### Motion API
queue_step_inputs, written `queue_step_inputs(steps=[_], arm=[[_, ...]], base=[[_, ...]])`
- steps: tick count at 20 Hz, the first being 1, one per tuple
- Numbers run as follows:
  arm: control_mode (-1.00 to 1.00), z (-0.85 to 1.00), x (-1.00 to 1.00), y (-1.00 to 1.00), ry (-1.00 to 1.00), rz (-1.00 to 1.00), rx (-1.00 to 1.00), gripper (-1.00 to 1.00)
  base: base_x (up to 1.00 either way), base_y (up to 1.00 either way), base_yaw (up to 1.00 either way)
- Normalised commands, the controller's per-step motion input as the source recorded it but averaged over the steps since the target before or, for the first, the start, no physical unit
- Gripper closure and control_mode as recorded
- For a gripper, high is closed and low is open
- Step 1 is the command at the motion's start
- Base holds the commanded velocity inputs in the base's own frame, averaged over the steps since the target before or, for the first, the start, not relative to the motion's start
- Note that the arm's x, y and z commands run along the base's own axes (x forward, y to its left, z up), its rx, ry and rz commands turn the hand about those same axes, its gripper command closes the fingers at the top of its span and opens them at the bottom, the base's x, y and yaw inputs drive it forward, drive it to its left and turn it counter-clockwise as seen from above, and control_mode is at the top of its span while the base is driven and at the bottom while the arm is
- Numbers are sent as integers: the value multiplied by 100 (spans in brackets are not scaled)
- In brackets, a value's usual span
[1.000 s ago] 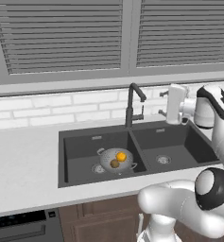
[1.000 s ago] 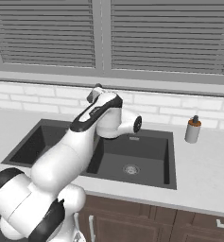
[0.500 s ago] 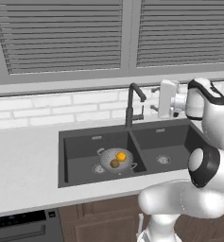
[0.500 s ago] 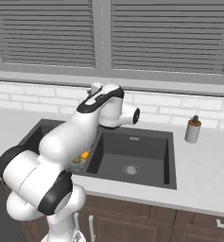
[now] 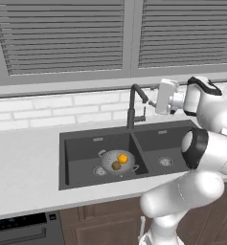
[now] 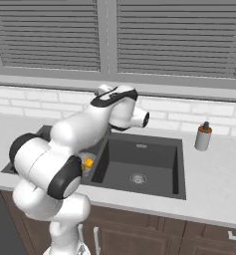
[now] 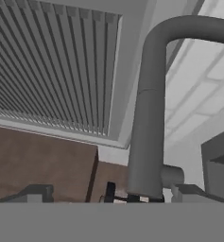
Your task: Put the colander in the sink, put the kiwi, orange in the colander, and turn on the sink faucet and pour water over the colander.
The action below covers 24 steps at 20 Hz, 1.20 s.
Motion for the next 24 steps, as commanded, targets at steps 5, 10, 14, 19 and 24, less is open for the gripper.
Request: queue_step_inputs(steps=[5,10,14,19,24], arm=[[-100,-6,35,11,-13,5,-1,-100],[-100,-32,26,15,-6,3,-7,-100],[-100,-24,25,8,-2,3,-4,-100],[-100,0,42,17,-5,5,0,-100],[-100,0,37,43,-7,3,-4,-100]], base=[[0,0,0],[0,0,0],[0,0,0],[0,0,0],[0,0,0]])
